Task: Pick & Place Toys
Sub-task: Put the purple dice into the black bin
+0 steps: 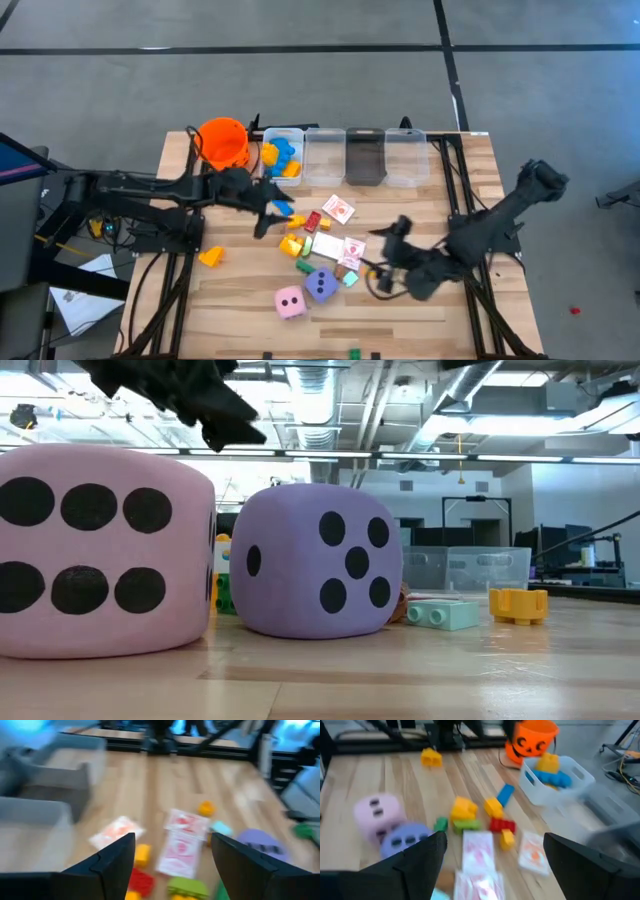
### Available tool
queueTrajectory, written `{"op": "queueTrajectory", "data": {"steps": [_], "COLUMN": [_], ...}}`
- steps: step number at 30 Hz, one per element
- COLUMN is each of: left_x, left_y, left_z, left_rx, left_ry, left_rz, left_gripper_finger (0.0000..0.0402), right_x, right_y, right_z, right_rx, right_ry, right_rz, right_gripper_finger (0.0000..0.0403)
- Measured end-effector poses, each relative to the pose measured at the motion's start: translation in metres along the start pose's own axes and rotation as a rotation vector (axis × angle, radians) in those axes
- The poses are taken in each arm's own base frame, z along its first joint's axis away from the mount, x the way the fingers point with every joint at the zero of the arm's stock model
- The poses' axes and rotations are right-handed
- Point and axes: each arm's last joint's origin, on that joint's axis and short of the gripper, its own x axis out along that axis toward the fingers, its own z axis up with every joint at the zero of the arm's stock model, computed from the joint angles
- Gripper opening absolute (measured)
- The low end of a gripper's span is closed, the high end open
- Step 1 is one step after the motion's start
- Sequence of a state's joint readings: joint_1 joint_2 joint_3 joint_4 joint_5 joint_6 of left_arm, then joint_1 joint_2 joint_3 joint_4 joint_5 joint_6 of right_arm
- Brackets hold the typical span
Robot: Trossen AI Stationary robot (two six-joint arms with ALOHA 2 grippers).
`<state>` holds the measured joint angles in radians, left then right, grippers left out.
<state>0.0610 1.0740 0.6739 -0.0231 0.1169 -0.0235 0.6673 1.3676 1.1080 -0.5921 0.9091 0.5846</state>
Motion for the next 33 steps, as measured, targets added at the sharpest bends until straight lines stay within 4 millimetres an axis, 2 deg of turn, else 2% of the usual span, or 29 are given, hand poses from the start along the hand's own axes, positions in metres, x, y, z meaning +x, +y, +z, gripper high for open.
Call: {"op": "queueTrajectory", "data": {"steps": [3,6,9,13,16,22,26,33], "left_x": [0.004,0.009,0.015,0.025,0.031,0.031,0.032,0.032], "left_y": [-0.018,-0.030,-0.037,-0.036,-0.030,-0.015,-0.012,-0.008], "left_z": [-0.002,-0.004,-0.005,-0.002,0.002,0.010,0.009,0.009], "left_rx": [0.030,0.052,0.066,0.113,0.150,0.032,0.028,0.060], "left_ry": [0.017,0.023,0.013,-0.048,-0.106,-0.183,-0.176,-0.173], "left_rz": [-0.072,-0.122,-0.113,-0.039,0.039,0.102,0.115,0.159], "left_gripper_finger": [0.0246,0.0247,0.0247,0.0244,0.0242,0.0243,0.0239,0.0235], "right_x": [-0.016,-0.017,0.000,0.033,0.058,0.100,0.117,0.133], "right_y": [-0.006,-0.001,0.009,0.015,0.012,-0.007,-0.001,0.008], "right_z": [-0.008,-0.020,-0.048,-0.087,-0.104,-0.112,-0.116,-0.113], "right_rx": [-0.026,-0.040,-0.011,0.084,0.111,0.182,0.104,-0.003], "right_ry": [0.028,-0.004,-0.028,-0.084,-0.113,-0.118,-0.117,-0.097], "right_rz": [-0.006,-0.011,0.005,0.052,0.113,0.288,0.484,0.680], "right_gripper_finger": [0.0331,0.0331,0.0331,0.0331,0.0331,0.0331,0.0331,0.0331]}}
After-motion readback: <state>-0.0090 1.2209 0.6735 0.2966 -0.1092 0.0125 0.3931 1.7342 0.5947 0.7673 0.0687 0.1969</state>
